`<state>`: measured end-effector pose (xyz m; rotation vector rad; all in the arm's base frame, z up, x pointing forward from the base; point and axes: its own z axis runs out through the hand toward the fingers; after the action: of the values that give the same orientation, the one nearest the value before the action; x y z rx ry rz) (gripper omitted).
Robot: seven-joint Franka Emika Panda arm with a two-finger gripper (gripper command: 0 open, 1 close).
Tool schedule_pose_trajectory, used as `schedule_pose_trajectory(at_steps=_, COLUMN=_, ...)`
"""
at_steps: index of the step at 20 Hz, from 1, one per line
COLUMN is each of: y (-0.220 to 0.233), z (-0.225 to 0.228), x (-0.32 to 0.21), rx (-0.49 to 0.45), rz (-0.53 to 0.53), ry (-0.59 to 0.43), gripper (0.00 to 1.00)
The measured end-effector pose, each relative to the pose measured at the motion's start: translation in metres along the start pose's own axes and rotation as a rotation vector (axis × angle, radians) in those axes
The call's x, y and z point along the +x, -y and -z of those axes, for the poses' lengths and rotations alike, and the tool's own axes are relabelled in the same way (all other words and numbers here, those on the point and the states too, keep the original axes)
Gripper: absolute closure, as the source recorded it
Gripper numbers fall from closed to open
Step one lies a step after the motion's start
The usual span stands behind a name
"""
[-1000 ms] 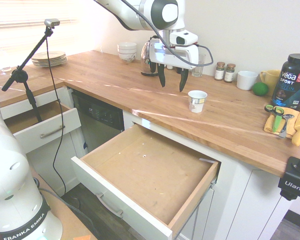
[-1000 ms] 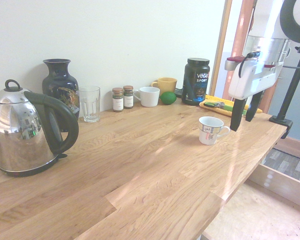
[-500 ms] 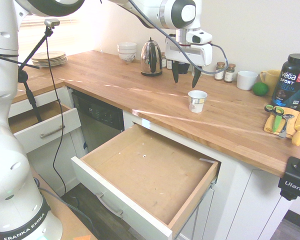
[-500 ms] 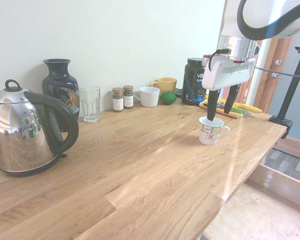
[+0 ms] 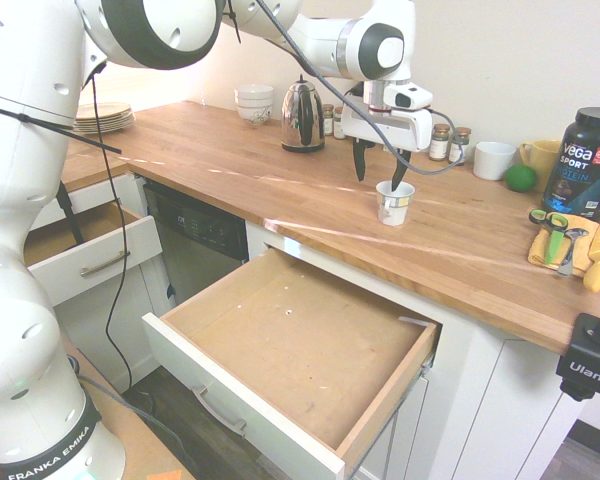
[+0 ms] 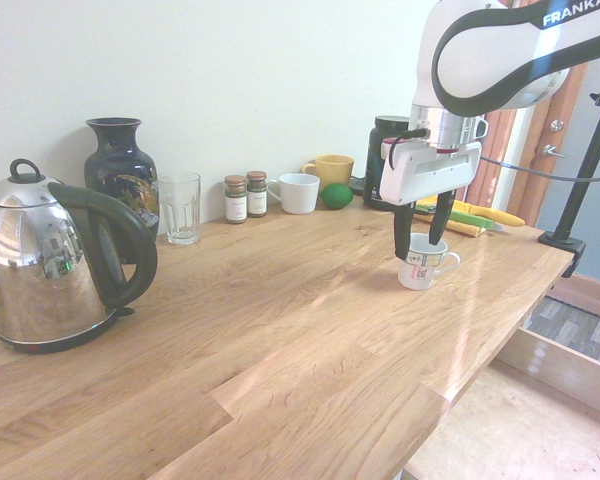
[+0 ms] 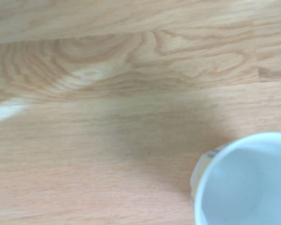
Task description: Put mug in the drawer
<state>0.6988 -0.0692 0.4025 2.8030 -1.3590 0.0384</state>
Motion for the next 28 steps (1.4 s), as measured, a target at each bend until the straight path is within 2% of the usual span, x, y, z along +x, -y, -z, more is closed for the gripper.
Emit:
schedule_pose_trajectory(at_steps=25, y=0.004, z=-0.057, x=0.003, rx=-0.05, rz=0.001, ry=0.05, gripper=0.0)
schedule_pose_trajectory(at_steps=26, y=0.004, z=-0.058, x=0.003, rx=-0.051, rz=0.003, ry=0.051, gripper=1.0)
schedule_pose_trajectory(at_steps=28, y=0.003, z=-0.059, x=0.004, rx=-0.052, rz=0.007, ry=0.052, gripper=1.0)
